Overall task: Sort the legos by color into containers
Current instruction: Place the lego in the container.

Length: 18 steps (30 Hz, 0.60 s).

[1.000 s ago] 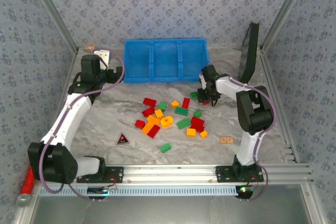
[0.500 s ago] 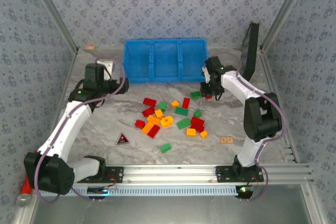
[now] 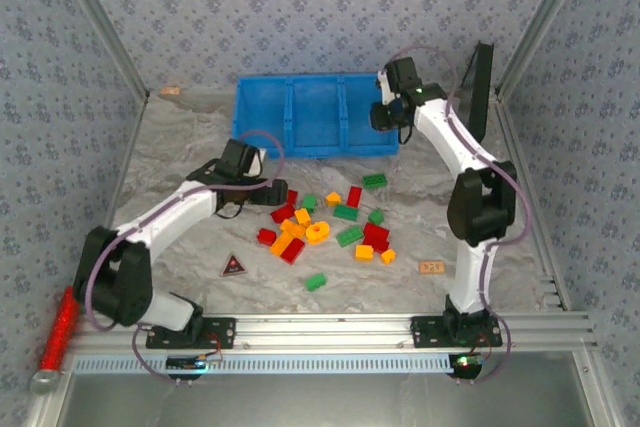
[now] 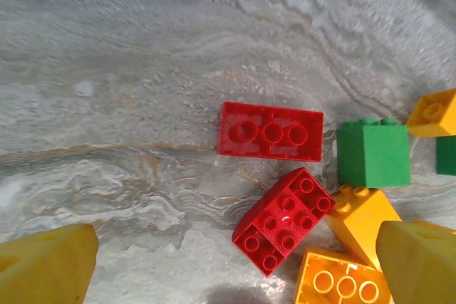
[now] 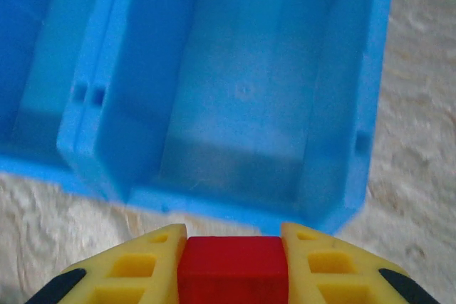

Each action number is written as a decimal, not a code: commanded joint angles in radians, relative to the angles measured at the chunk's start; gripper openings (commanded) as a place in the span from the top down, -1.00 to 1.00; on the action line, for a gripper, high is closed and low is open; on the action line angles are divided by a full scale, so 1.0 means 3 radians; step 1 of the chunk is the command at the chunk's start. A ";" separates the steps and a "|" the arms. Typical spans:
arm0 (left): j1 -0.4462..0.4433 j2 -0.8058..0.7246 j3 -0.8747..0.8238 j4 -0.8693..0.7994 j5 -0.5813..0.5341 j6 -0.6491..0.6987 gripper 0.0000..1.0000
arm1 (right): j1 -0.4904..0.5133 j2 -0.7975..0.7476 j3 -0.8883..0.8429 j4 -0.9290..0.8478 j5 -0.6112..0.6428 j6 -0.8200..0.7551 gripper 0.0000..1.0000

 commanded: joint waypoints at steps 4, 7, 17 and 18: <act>-0.0070 0.0456 0.0380 0.0032 0.0056 -0.0202 -0.99 | -0.0017 0.0639 0.0706 -0.0055 0.0002 -0.0055 0.47; -0.0096 0.0610 0.0470 0.0045 0.0013 -0.0391 -0.97 | -0.0017 0.0875 0.0965 -0.0104 -0.0016 -0.0076 0.47; -0.0178 0.1017 0.0801 -0.0051 -0.0011 -0.0887 -0.85 | 0.0004 0.1172 0.1103 -0.0089 -0.0084 -0.0096 0.37; -0.0211 0.1048 0.0848 -0.0074 -0.0026 -0.0873 -0.85 | 0.0003 0.1182 0.1087 -0.0081 -0.0096 -0.0096 0.36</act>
